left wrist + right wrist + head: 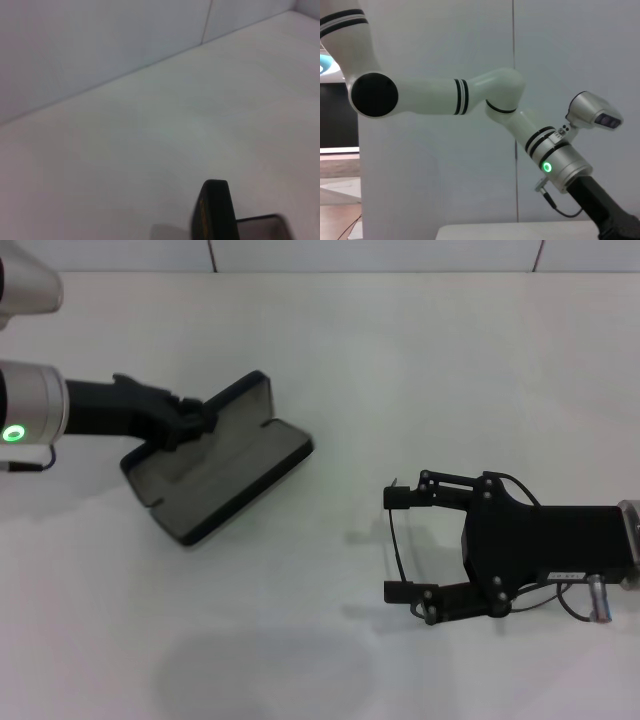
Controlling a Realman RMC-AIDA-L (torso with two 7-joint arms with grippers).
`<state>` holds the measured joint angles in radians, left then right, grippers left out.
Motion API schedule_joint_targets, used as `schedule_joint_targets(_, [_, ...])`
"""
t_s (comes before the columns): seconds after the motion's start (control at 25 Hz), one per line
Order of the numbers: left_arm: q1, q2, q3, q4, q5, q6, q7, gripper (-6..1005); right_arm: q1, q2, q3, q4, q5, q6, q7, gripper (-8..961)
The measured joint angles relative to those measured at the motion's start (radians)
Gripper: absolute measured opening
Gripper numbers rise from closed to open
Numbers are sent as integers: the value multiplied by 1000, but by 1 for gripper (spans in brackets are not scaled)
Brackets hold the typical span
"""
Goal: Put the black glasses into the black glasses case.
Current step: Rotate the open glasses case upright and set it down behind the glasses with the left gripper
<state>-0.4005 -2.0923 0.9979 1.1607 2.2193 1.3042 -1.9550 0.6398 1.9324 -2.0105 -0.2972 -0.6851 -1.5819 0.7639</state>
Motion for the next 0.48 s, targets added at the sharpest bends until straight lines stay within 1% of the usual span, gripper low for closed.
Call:
schedule_joint_targets(0.08, [-6, 0, 1, 8, -33, 0, 48, 274, 1, 0, 0, -1, -7, -14, -1, 841])
schedule_joint_targets(0.16, [-10, 1, 8, 12, -76, 5, 133, 241, -3, 1, -2, -2, -12, -25, -10, 841])
schedule_joint_targets(0.28, [-31, 3, 42, 12, -155, 10, 337, 213, -21, 6, -2, -2, -13, -34, -42, 841])
schedule_joint_targets(0.4, [-74, 5, 67, 2, -165, 7, 407, 213, -37, 13, -1, -2, -13, -40, -67, 840])
schedule_joint_targets(0.48, [-125, 7, 83, -34, -154, 3, 467, 220, -39, 17, -3, -2, -13, -40, -73, 840])
